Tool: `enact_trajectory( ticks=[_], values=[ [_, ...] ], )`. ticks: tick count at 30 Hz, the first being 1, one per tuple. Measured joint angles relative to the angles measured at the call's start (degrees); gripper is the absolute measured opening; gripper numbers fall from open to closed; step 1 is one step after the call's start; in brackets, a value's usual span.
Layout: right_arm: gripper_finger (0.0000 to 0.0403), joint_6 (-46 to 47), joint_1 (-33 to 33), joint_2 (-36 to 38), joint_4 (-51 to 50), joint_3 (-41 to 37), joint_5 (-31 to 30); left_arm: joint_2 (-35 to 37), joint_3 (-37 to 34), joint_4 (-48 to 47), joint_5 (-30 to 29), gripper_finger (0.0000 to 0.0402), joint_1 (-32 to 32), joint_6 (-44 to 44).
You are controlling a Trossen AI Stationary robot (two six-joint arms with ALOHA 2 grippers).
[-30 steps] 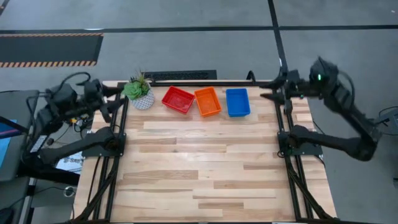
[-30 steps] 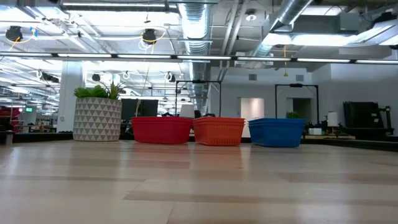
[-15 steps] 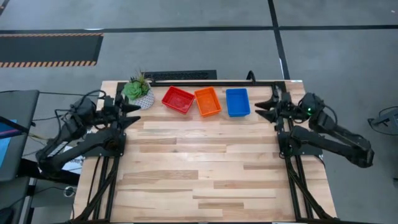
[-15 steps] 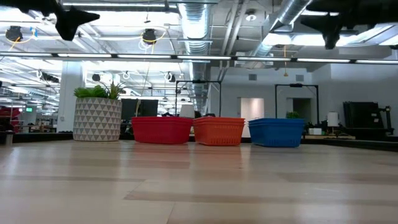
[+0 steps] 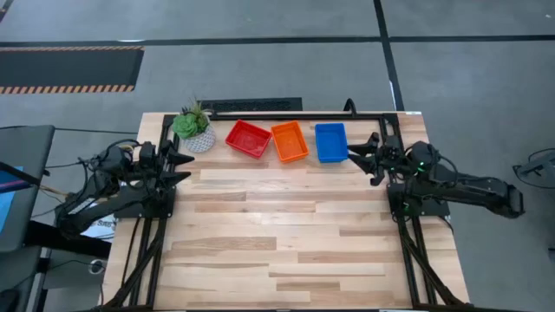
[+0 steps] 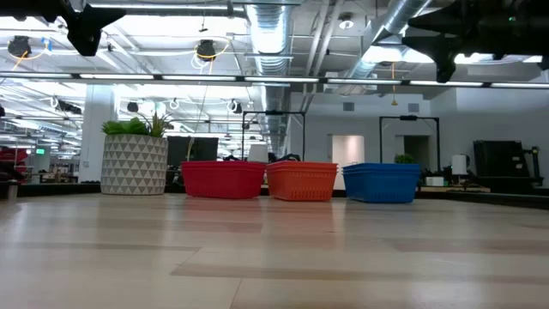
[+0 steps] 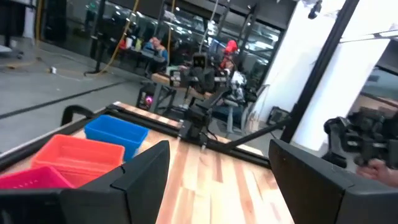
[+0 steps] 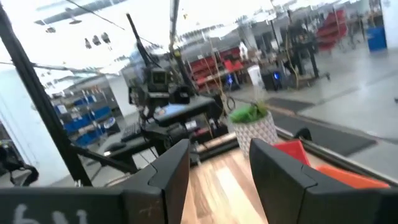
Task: Stack baskets by color
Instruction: Return to Home Position
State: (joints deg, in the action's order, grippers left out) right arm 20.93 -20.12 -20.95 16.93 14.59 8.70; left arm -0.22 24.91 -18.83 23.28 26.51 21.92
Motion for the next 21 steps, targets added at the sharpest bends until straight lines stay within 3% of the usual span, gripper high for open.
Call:
enact_trajectory(
  ticks=[8,13,17,21],
  values=[
    [0.0186,-0.10,8.33,-8.45,22.34,-9.59,-8.27,-0.13,-6.59,8.96,-5.03,0.0263,-6.31,1.23],
    [0.0189,-0.59,9.61,-11.38,26.79,-10.24,-8.79,-0.33,-9.29,9.85,-7.84,0.0263,-10.03,0.96],
    [0.0187,-3.80,6.70,-4.67,26.08,-10.06,-8.14,0.01,-9.27,10.21,-9.06,0.0263,-11.17,-1.38],
    [0.0184,-2.73,2.28,5.23,16.27,-10.12,-4.92,0.03,-9.27,11.12,-8.42,0.0263,-11.15,-1.71]
  ],
)
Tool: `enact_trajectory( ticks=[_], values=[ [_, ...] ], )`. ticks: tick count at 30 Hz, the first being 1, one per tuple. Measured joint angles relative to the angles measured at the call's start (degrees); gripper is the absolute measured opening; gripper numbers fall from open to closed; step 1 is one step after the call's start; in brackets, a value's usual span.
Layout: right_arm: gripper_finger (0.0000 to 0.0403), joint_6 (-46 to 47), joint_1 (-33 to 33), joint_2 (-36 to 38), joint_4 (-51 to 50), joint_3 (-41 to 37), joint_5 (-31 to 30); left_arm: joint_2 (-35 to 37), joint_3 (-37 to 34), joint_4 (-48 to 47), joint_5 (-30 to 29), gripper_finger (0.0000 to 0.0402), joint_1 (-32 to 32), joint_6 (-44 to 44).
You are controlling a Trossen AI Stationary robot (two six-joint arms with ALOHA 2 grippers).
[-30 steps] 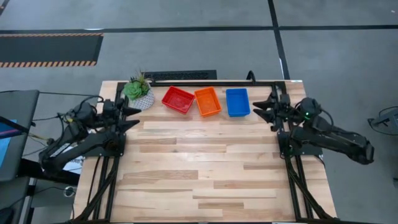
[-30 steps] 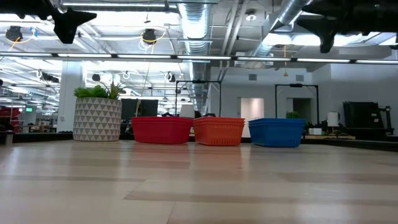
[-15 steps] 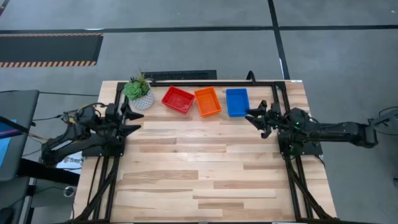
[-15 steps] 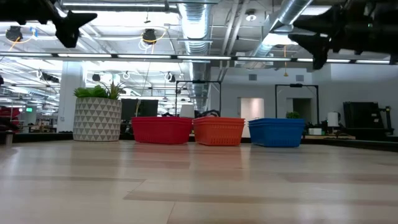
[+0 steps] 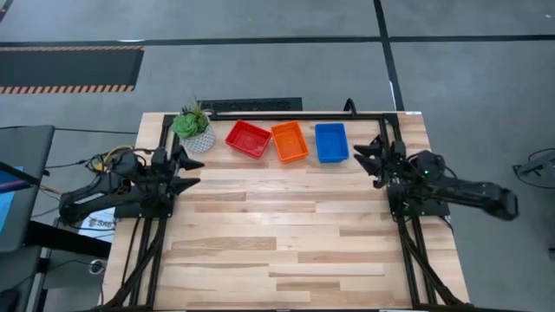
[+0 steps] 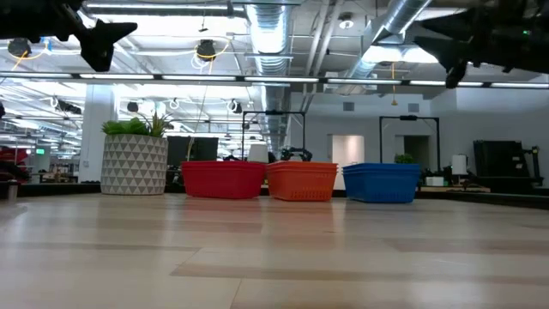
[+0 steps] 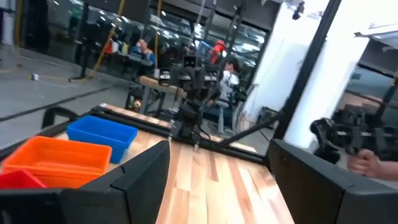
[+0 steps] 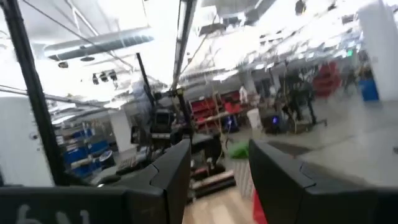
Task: Stack baskets by color
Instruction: Return to Home Position
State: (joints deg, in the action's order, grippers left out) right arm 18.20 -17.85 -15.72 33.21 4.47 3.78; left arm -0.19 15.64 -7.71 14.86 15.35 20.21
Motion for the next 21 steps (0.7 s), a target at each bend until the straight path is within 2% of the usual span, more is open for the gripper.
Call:
enact_trajectory(
  ticks=[4,7,11,15,21],
  values=[
    [0.0183,3.62,-1.25,9.56,-13.11,-0.08,1.13,-0.01,0.00,-0.42,2.60,0.0263,0.00,-0.81],
    [0.0186,1.62,0.47,12.79,-15.67,-0.49,-0.07,0.00,0.00,-1.96,2.33,0.0263,0.00,-1.07],
    [0.0187,0.39,4.27,13.42,-16.62,-3.98,-6.09,0.00,-2.07,-0.84,2.23,0.0263,0.02,-0.66],
    [0.0185,-0.46,7.71,12.59,-18.58,-3.96,-12.72,-0.02,-6.48,2.51,2.49,0.0263,-0.41,0.74],
    [0.0182,-2.12,9.71,12.72,-18.16,-3.98,-14.39,-0.01,-13.69,11.82,2.33,0.0263,-4.08,2.58]
  ],
)
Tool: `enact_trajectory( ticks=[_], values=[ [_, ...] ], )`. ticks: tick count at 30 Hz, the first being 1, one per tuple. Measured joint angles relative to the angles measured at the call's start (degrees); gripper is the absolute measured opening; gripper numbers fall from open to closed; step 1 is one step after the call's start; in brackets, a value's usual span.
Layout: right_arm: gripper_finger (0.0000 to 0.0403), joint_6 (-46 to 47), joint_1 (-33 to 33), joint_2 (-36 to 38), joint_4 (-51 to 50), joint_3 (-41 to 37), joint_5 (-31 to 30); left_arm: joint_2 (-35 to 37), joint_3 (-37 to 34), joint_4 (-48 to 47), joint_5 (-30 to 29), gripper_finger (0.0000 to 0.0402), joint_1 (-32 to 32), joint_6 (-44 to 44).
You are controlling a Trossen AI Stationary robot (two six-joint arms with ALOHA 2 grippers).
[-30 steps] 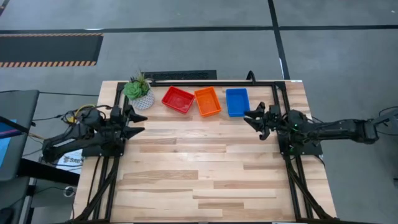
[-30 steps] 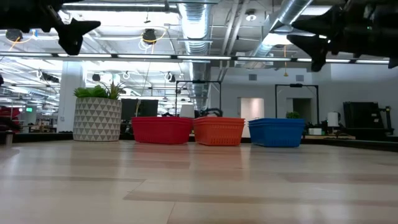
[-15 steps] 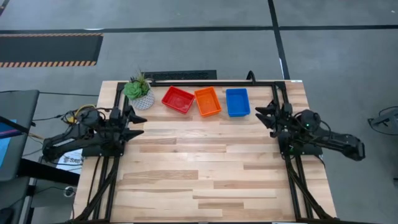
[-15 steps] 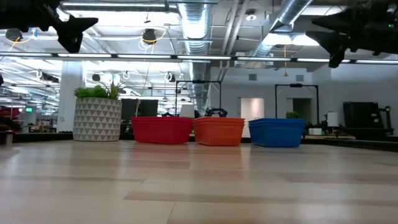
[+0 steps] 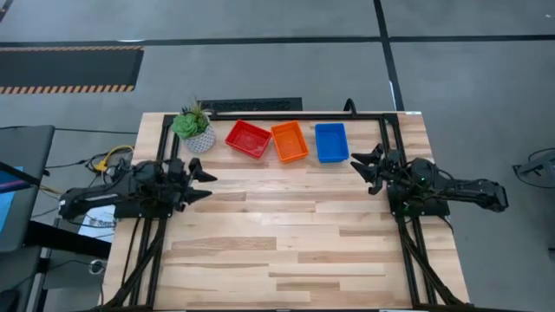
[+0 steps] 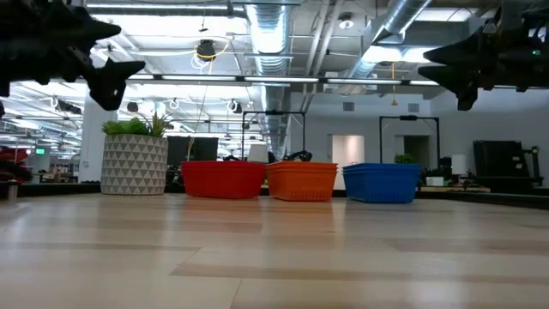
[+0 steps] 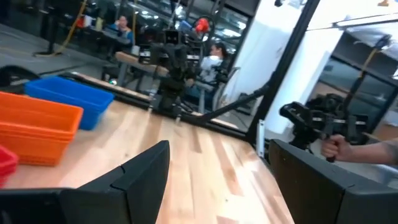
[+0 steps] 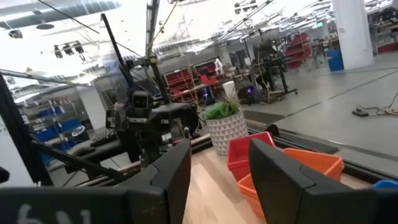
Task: Stack baskets by color
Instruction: Return to Home Position
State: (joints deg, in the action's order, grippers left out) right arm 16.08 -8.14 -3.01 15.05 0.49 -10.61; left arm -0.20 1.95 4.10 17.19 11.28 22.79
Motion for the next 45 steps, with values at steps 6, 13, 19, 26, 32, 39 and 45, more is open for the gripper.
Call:
enact_trajectory(
  ticks=[6,13,19,26,32,39,45],
  values=[
    [0.0186,-0.11,-0.05,0.02,0.05,-0.02,0.00,-0.03,-1.28,1.72,-6.41,0.0263,-6.45,0.16],
    [0.0184,-0.02,-0.20,0.02,-4.37,-0.02,0.00,-0.01,-1.30,-0.53,-10.92,0.0263,-12.76,-0.90],
    [0.0181,0.00,-0.20,0.00,-8.46,-0.04,0.00,-0.01,-1.32,-1.14,-16.46,0.0263,-15.44,-1.17],
    [0.0185,0.00,-0.12,-0.71,-12.08,-0.07,0.23,-0.05,-1.35,-1.98,-15.11,0.0263,-15.44,-3.10],
    [0.0182,0.00,-0.11,-0.72,-12.35,-0.09,0.24,-0.05,-1.37,-2.04,-15.12,0.0263,-15.44,-6.96],
    [0.0183,0.00,-0.11,-0.72,-12.52,-0.09,0.24,-0.05,-1.37,-2.06,-15.32,0.0263,-15.44,-7.13],
    [0.0184,0.00,-0.11,-0.73,-12.63,-0.09,0.24,-0.05,-1.39,-2.05,-15.32,0.0263,-15.44,-7.11]
  ],
)
